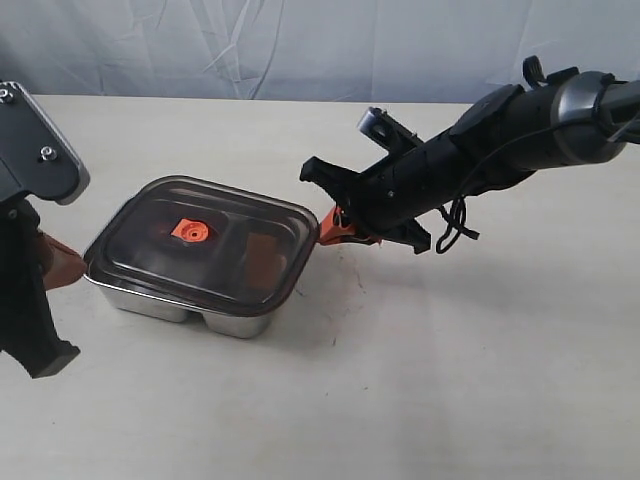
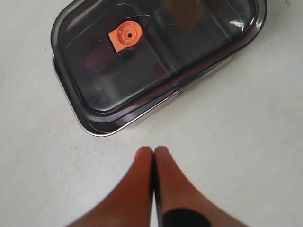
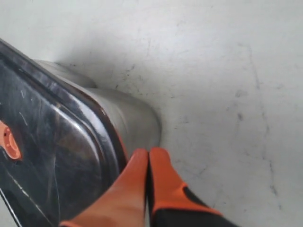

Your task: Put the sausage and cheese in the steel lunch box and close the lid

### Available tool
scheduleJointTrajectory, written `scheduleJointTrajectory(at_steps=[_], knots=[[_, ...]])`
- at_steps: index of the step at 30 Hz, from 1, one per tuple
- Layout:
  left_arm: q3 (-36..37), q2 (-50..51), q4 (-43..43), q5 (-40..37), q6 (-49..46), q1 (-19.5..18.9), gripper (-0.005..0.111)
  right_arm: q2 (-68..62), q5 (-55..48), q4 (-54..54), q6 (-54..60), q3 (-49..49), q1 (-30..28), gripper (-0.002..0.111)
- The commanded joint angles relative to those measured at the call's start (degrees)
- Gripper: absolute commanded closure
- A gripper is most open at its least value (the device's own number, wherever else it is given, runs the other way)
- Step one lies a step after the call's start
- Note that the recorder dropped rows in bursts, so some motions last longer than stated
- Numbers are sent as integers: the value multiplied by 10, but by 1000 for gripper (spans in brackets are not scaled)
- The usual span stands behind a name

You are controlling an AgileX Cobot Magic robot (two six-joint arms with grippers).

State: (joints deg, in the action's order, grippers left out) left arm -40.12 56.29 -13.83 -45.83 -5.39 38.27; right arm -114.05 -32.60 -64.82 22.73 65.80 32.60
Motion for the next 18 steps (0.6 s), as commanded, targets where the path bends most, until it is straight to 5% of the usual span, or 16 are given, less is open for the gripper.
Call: scheduleJointTrajectory(at_steps=[1, 11, 18], knots=[[1, 1, 3, 7, 6, 1, 106, 6, 24, -2, 2, 7, 17, 108], [1, 1, 3, 7, 6, 1, 106, 5, 27, 18, -19, 33, 24, 108], [1, 1, 3, 7, 6, 1, 106, 5, 22, 131, -107, 33, 24, 108]])
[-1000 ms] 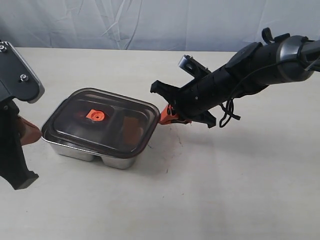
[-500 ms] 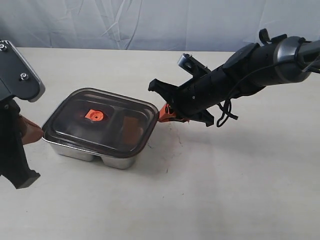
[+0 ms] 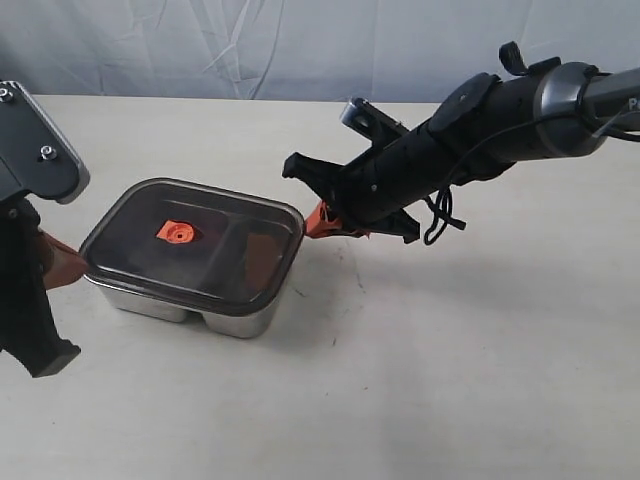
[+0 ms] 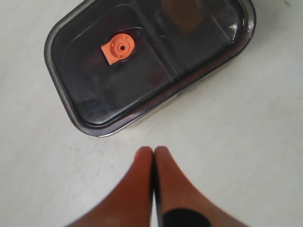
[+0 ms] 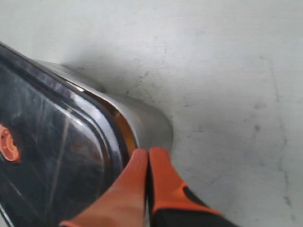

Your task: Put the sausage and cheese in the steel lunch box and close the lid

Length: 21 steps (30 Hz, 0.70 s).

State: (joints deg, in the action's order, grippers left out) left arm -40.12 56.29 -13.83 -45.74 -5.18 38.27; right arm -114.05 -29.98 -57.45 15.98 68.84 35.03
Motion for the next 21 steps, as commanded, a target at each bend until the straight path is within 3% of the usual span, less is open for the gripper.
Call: scheduleJointTrajectory(at_steps=[1, 6, 21], knots=[[1, 1, 3, 6, 4, 1, 106, 5, -6, 78, -57, 3, 0, 108], [1, 1, -3, 24, 4, 1, 106, 13, 10, 191, -147, 3, -4, 108], [1, 24, -6, 53, 4, 1, 107, 24, 24, 184, -147, 3, 29, 108]])
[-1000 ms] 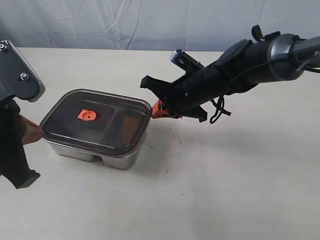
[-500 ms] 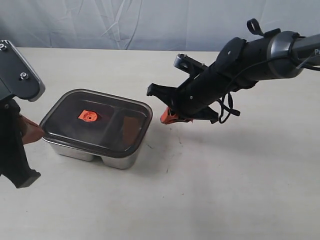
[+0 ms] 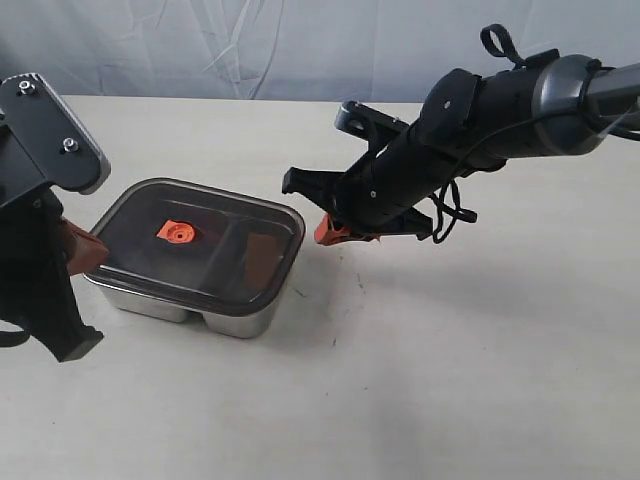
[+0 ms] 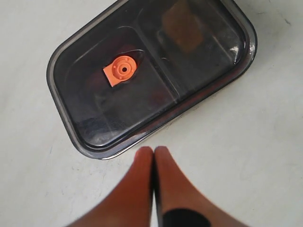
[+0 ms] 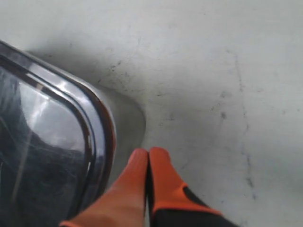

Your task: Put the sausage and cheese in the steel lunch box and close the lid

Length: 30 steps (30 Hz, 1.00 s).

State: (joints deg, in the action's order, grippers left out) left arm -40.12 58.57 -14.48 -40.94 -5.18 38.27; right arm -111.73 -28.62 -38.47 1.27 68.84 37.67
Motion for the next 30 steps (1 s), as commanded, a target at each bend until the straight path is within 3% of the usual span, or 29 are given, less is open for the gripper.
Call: scheduleJointTrajectory(at_steps=[1, 30], knots=[[1, 2, 1, 5, 4, 1, 107, 1, 11, -10, 0, 3, 2, 108], [1, 2, 6, 5, 4, 1, 107, -4, 29, -30, 0, 23, 18, 108]])
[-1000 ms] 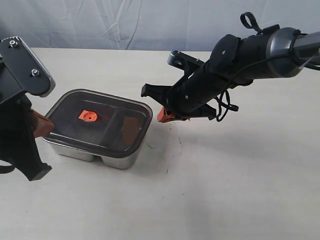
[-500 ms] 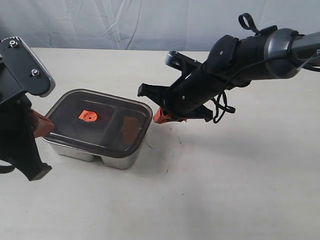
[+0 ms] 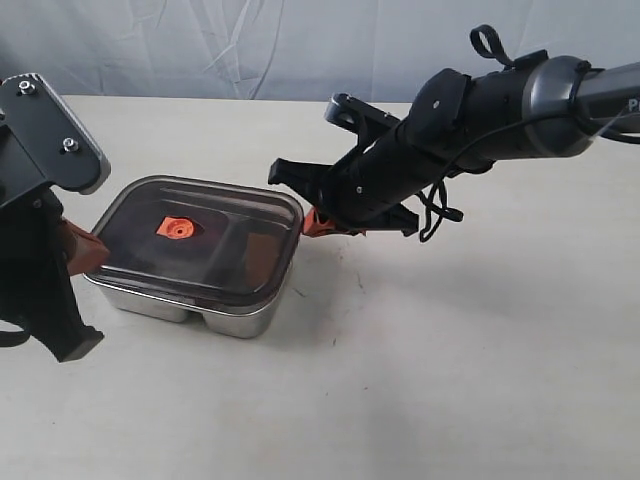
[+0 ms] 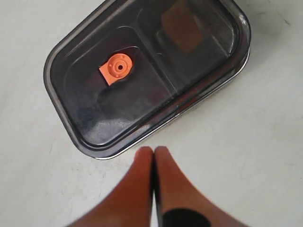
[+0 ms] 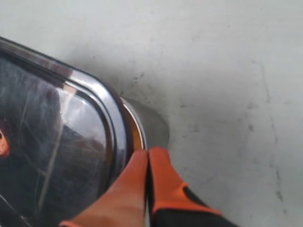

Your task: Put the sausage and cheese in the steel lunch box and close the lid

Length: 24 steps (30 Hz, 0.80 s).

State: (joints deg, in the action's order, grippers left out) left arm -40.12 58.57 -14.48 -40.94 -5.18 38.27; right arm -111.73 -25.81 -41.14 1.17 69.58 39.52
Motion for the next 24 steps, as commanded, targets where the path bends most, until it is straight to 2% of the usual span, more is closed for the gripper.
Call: scheduleJointTrajectory(at_steps=[1, 5, 14, 21, 24], knots=[[1, 2, 6, 5, 4, 1, 107, -6, -6, -4, 1, 23, 0, 108], [1, 2, 6, 5, 4, 1, 107, -25, -43, -4, 1, 39, 0, 108], [1, 2, 6, 5, 4, 1, 107, -39, -48, 2, 2, 39, 0, 108], [1, 2, 6, 5, 4, 1, 107, -38, -40, 55, -4, 39, 0, 108], [1, 2, 6, 10, 4, 1, 107, -37, -19, 118, -60, 39, -1, 108]])
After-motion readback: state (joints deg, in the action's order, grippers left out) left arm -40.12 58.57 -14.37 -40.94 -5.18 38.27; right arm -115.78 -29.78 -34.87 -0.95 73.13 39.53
